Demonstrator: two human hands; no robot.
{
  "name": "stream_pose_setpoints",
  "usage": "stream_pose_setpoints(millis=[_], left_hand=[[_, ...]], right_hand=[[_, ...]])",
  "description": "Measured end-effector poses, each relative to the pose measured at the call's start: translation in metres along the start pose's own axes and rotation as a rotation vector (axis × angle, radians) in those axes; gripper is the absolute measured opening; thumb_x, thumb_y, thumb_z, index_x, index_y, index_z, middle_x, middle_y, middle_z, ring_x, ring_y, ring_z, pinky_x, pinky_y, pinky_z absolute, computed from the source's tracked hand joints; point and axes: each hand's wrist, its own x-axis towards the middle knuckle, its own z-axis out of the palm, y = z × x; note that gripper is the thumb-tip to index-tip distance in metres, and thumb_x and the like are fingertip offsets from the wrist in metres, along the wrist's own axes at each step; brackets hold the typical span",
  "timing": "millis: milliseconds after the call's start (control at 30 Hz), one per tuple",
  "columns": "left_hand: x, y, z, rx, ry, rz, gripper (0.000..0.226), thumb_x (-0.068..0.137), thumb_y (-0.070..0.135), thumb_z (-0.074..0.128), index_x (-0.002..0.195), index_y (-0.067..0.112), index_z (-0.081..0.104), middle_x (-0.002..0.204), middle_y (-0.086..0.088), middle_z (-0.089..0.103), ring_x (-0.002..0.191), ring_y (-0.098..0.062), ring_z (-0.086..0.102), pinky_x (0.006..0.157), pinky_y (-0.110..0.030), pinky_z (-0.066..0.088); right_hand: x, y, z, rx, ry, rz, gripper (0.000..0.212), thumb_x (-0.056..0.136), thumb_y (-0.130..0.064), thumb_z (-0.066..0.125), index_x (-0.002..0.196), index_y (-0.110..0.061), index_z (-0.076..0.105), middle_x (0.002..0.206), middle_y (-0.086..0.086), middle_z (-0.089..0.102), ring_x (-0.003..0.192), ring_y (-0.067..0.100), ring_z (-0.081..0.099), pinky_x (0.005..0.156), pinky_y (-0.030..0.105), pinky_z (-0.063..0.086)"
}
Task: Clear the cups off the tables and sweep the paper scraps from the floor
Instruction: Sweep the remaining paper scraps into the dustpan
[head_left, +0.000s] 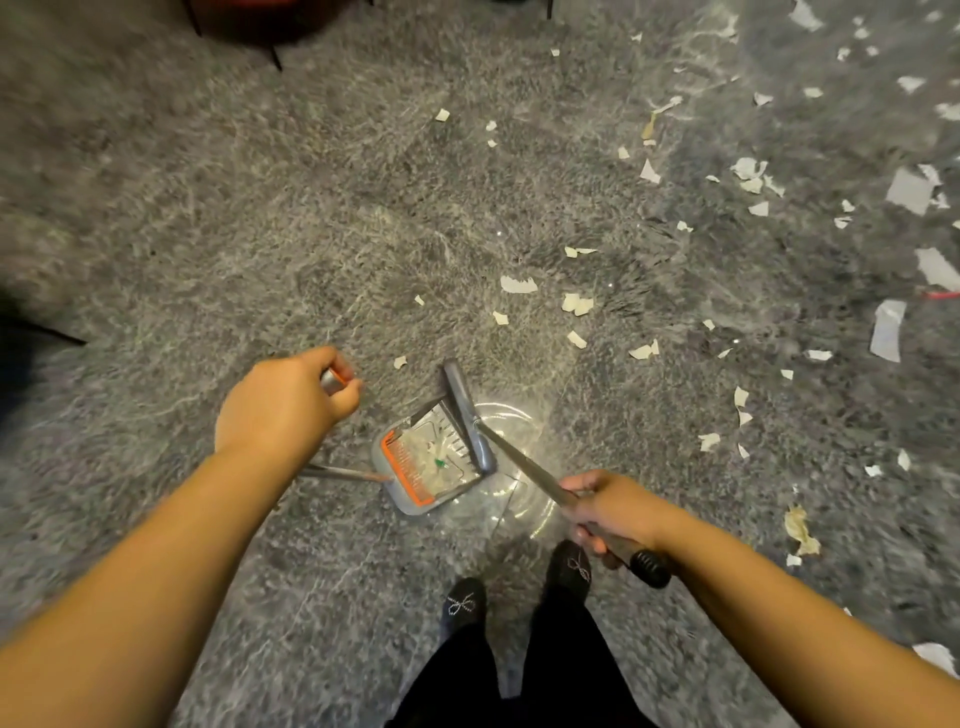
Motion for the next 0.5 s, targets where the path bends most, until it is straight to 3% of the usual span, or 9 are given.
stream_pose_setpoints(millis=[333,500], left_hand=[[-0.016,-0.083,-0.038,-0.051,0.080,-0.184,0.021,0.081,0.048,0.071,0.068,0.042,0.054,0.062,0.011,0.051,0.056,-0.013,0.044,0.051,-0.027,0.032],[-0.019,-0.109,-0.052,-0.051,0.119,-0.257,0.014,0.079,0.046,0.072,0.075,0.038,0.061,0.073,-0.001,0.063,0.070,-0.026,0.054,0.060,-0.032,0.042]], right_hand=[[0.027,-0.030,0.034,0.099,-0.049,-0.030,0.025,0.095,0.000,0.051,0.110,-0.020,0.051,0.049,0.008,0.049,0.033,0.014,0.039,0.037,0.018,0.034],[0.052,-0.054,0.051,0.077,-0.065,-0.007,0.025,0.097,-0.004,0.049,0.113,-0.023,0.049,0.048,0.007,0.050,0.032,0.013,0.040,0.037,0.016,0.032]])
